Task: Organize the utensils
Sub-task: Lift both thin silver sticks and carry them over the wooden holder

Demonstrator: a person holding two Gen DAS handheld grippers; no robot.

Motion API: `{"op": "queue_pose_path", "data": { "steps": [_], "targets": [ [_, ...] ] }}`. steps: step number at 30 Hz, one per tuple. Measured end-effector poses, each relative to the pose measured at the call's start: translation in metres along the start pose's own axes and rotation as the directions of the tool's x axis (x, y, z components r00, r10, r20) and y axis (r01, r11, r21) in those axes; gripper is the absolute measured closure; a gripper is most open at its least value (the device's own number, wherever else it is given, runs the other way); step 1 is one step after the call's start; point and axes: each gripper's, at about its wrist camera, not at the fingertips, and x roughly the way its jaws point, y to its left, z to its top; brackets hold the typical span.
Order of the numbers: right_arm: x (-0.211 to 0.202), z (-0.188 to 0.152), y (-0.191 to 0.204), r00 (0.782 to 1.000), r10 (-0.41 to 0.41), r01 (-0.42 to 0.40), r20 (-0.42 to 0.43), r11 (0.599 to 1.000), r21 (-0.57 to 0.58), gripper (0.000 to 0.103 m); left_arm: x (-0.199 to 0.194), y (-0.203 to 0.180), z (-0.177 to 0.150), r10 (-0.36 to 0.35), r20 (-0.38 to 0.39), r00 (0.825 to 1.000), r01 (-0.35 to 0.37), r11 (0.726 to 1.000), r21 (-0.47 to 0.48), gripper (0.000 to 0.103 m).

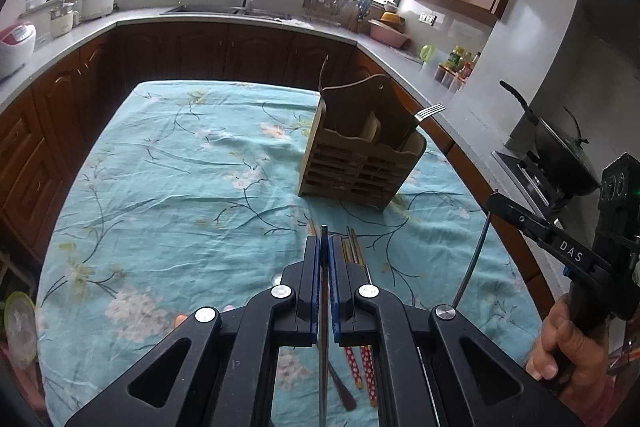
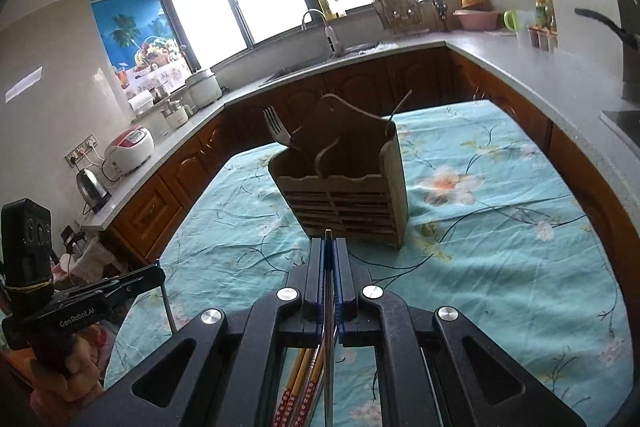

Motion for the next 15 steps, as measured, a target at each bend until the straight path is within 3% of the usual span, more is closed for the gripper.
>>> {"op": "queue_pose_path", "data": {
  "steps": [15],
  "targets": [
    [-0.030, 0.004, 0.013, 0.997, -0.004, 0.006, 0.071, 1.000, -0.027, 0.099, -0.046, -0.001, -0.001, -0.004, 0.100, 0.995, 0.004, 1.000, 0.007, 0.100]
  ]
}}
